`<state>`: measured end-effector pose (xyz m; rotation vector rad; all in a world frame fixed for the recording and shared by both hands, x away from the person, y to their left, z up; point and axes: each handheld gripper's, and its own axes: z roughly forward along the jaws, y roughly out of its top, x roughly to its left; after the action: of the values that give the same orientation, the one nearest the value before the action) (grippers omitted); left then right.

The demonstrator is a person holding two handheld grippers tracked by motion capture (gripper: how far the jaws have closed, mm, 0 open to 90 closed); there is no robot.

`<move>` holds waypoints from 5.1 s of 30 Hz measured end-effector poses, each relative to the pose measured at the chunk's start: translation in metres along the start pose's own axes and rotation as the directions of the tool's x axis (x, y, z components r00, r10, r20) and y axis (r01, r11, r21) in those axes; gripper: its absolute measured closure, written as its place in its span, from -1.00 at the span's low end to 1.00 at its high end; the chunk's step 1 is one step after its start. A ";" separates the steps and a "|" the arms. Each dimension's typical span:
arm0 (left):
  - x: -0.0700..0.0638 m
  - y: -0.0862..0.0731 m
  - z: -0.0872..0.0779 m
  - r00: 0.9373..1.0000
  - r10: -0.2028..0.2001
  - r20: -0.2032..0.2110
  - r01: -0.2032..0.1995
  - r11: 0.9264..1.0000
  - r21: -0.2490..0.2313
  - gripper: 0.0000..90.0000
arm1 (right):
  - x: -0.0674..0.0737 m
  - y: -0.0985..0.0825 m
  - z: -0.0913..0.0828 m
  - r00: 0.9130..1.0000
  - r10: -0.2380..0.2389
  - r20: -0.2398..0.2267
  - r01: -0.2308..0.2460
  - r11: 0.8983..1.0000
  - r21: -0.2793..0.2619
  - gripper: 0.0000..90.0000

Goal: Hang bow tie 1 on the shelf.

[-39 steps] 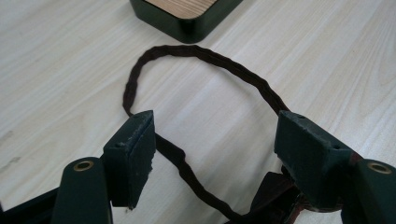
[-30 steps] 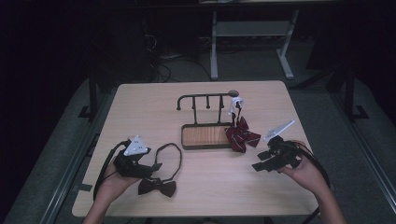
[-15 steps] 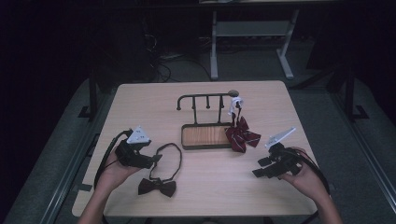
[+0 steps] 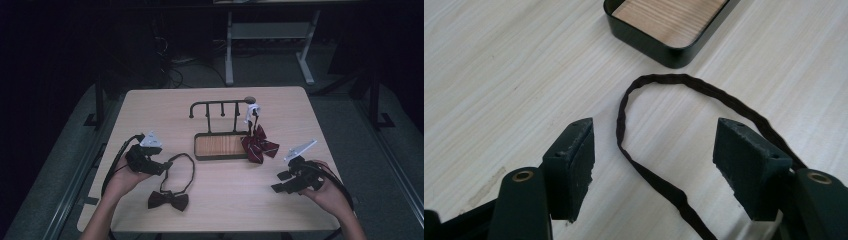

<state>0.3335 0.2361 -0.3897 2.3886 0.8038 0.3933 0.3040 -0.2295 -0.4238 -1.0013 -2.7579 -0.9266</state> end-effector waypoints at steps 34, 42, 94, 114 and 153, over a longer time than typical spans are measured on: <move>0.026 0.020 0.059 1.000 0.004 0.020 -0.009 0.968 0.251 0.36 | 0.003 -0.001 -0.001 1.000 -0.014 -0.008 0.014 1.000 -0.019 -0.05; 0.030 0.017 0.068 0.999 -0.018 0.046 0.004 0.954 0.299 0.54 | 0.003 -0.002 -0.004 1.000 -0.015 -0.003 0.015 1.000 -0.024 -0.05; 0.023 0.032 0.026 0.990 0.015 0.137 -0.051 0.965 0.259 0.99 | -0.016 -0.020 -0.001 0.997 0.072 0.003 -0.072 0.995 -0.063 -0.10; 0.010 0.056 -0.007 0.982 0.110 0.156 -0.144 0.963 0.229 0.99 | -0.017 -0.022 0.000 0.997 0.072 0.009 -0.072 0.995 -0.066 -0.09; 0.002 0.074 -0.046 0.971 0.149 0.186 -0.177 0.973 0.147 0.99 | -0.016 -0.024 -0.003 0.998 0.069 0.008 -0.068 0.995 -0.079 -0.09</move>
<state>0.3487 0.2093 -0.3085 2.6093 0.5814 0.1846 0.3021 -0.2547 -0.4378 -1.1084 -2.6967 -1.0295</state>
